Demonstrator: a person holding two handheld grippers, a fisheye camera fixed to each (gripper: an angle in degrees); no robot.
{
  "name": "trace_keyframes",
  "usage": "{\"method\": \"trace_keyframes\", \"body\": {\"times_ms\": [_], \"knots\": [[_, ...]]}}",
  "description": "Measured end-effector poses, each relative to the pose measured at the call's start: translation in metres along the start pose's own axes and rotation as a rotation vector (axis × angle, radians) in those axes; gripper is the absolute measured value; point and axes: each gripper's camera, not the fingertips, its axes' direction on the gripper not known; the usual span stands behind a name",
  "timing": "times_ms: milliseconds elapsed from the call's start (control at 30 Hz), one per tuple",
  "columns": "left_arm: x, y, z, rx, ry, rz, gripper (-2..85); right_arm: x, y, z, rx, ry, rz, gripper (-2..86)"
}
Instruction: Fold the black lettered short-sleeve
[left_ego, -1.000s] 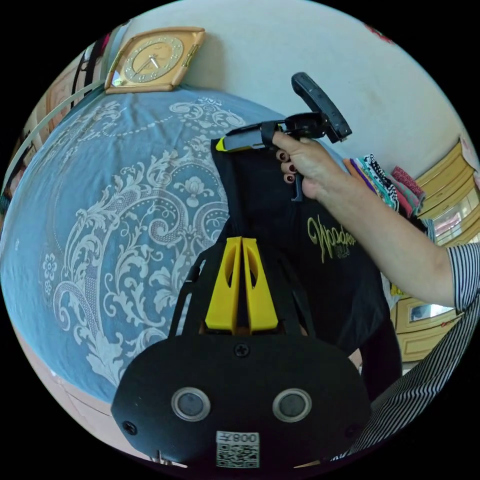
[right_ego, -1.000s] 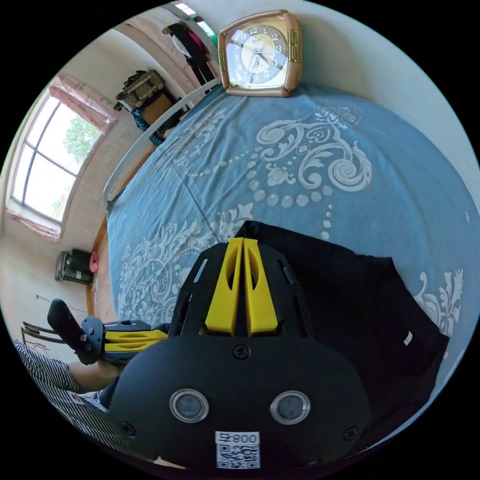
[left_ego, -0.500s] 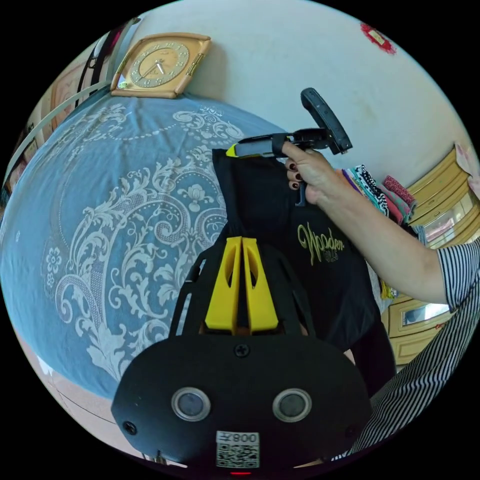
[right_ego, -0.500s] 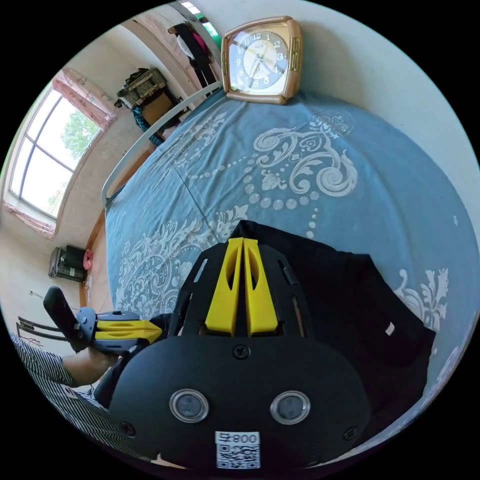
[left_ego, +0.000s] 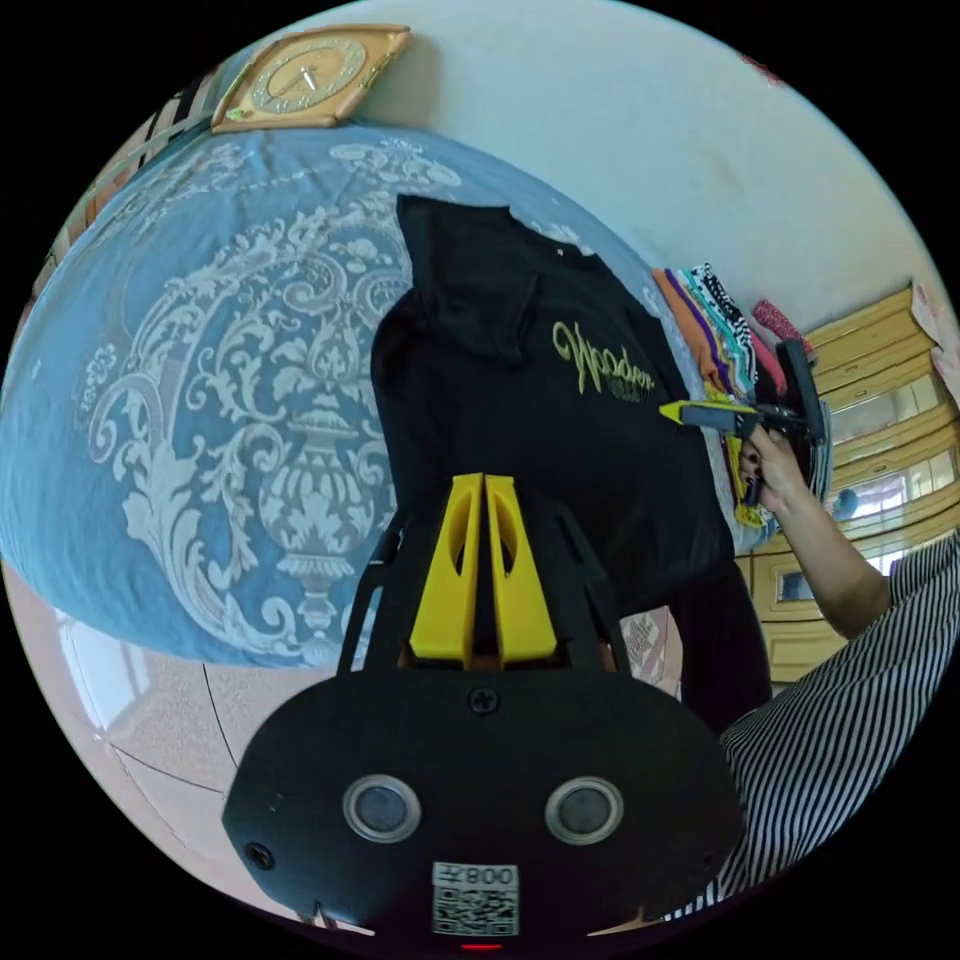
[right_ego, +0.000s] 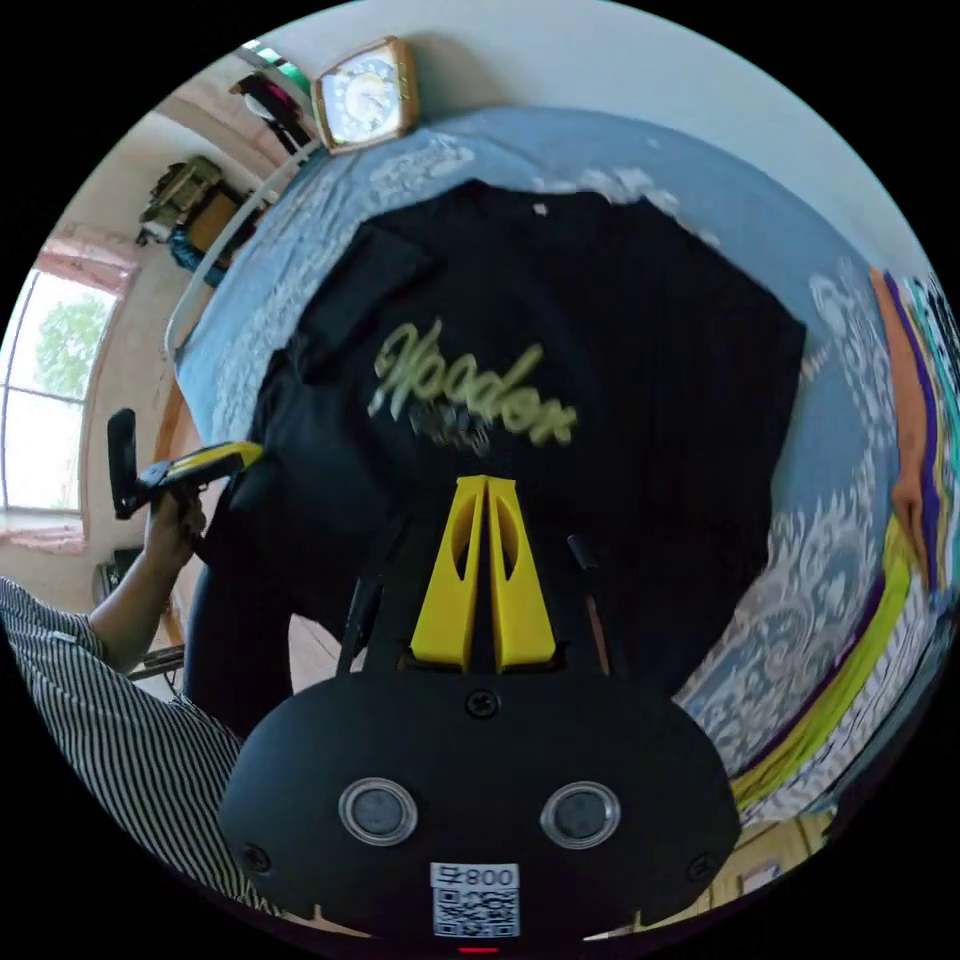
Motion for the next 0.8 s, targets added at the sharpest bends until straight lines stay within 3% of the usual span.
{"method": "trace_keyframes", "body": {"times_ms": [267,467,800], "knots": [[-0.001,0.031,-0.059,0.017,0.073,-0.050,5.1,0.054,0.120,-0.013,0.071,-0.067,0.086,0.2],[-0.049,0.119,-0.095,0.012,0.178,-0.259,9.4,0.116,0.251,-0.036,0.151,-0.079,0.185,1.2],[-0.073,0.184,-0.102,-0.028,0.259,-0.357,11.9,0.222,0.467,0.014,0.115,-0.201,0.460,6.0]]}}
